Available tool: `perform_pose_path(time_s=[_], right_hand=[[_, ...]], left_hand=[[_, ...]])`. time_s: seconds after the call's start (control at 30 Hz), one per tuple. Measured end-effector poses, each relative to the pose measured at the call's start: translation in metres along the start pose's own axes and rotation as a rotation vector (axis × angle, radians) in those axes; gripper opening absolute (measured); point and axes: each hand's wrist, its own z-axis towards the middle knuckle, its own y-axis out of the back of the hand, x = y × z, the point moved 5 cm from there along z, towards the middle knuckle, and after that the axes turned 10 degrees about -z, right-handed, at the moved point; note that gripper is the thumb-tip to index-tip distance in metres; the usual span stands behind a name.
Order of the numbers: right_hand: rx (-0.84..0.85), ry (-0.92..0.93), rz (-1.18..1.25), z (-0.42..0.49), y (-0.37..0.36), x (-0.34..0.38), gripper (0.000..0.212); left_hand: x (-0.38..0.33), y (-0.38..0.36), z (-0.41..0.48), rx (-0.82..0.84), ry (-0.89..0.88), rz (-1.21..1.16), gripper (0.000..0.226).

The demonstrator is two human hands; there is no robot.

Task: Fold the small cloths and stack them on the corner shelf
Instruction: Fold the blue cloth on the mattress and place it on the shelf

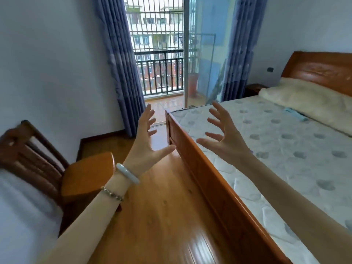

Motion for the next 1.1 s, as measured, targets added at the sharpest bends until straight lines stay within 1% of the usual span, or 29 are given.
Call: perform_pose_path(time_s=[0.13, 0.27, 0.37, 0.47, 0.6, 0.63, 0.7, 0.77, 0.83, 0.93, 1.1], right_hand=[[0.031, 0.013, 0.07, 0.094, -0.031, -0.032, 0.098], [0.041, 0.037, 0.106, 0.179, -0.062, -0.053, 0.094], [0.064, 0.043, 0.155, 0.234, -0.094, -0.07, 0.093], [0.089, 0.041, 0.192, 0.276, -0.125, -0.089, 0.093], [0.095, 0.036, 0.208, 0.348, -0.173, -0.123, 0.093], [0.089, 0.032, 0.213, 0.37, -0.185, -0.133, 0.093], [0.065, 0.029, 0.214, 0.414, -0.206, -0.148, 0.094], [0.038, 0.019, 0.231, 0.46, -0.225, -0.161, 0.092], [0.03, 0.016, 0.248, 0.506, -0.242, -0.172, 0.091], [0.009, 0.02, 0.254, 0.568, -0.265, -0.188, 0.09], [0.009, -0.006, 0.237, 0.651, -0.301, -0.232, 0.091]], left_hand=[[0.047, 0.024, 0.073, -0.074, 0.001, 0.075, 0.106], [0.089, 0.061, 0.13, -0.217, 0.009, 0.093, 0.106], [0.127, 0.091, 0.168, -0.313, 0.046, 0.1, 0.103], [0.16, 0.11, 0.203, -0.352, 0.043, 0.104, 0.1], [0.215, 0.134, 0.264, -0.351, 0.027, 0.11, 0.098], [0.232, 0.142, 0.282, -0.355, 0.027, 0.093, 0.097], [0.262, 0.161, 0.317, -0.39, 0.032, -0.012, 0.093], [0.29, 0.187, 0.356, -0.475, 0.02, -0.12, 0.09], [0.315, 0.21, 0.396, -0.539, -0.008, -0.163, 0.09], [0.346, 0.222, 0.457, -0.518, -0.049, -0.168, 0.088], [0.415, 0.223, 0.539, -0.374, -0.019, -0.161, 0.093]])
